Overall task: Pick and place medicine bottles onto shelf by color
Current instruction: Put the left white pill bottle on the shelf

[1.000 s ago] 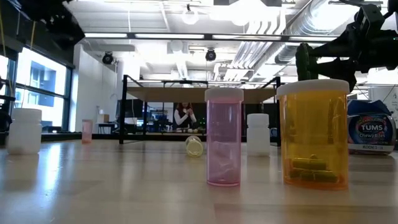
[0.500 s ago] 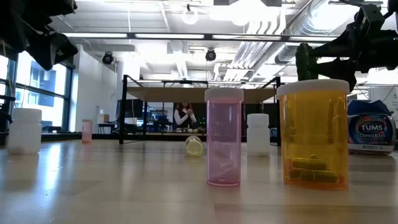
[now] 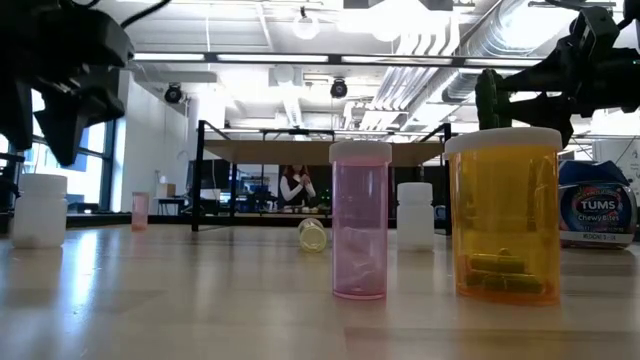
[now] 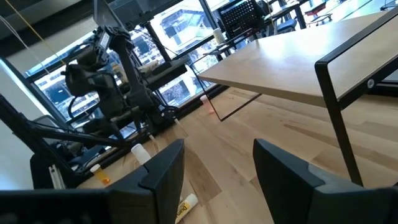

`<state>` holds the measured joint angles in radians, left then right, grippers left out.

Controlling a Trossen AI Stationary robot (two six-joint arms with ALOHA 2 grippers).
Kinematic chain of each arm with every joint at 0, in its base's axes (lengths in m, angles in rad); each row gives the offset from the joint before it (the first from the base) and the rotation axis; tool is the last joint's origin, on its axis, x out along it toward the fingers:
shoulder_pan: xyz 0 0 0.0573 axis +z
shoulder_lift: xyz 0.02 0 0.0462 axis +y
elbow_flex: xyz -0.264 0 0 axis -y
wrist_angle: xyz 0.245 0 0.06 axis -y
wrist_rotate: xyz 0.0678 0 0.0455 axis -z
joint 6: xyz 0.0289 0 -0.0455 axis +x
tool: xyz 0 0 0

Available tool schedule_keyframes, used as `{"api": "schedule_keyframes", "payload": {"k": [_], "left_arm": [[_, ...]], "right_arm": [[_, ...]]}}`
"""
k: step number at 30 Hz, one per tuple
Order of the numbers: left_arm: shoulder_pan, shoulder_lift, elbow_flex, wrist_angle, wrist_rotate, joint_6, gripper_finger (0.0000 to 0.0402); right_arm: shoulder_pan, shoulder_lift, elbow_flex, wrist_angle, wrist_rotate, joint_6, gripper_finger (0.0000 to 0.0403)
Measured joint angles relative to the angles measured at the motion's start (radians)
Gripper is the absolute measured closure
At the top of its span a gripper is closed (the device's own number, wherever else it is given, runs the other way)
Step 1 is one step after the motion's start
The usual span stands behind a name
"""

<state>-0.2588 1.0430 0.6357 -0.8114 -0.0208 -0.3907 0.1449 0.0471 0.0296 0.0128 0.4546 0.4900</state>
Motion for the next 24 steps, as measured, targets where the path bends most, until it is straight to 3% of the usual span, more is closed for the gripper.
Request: {"api": "schedule_keyframes", "payload": {"k": [24], "left_arm": [[0.0,0.214,0.0,0.078,-0.018,-0.026,0.0213]], "right_arm": [[0.0,0.0,0.0,0.0,0.002,0.0,0.022]]}}
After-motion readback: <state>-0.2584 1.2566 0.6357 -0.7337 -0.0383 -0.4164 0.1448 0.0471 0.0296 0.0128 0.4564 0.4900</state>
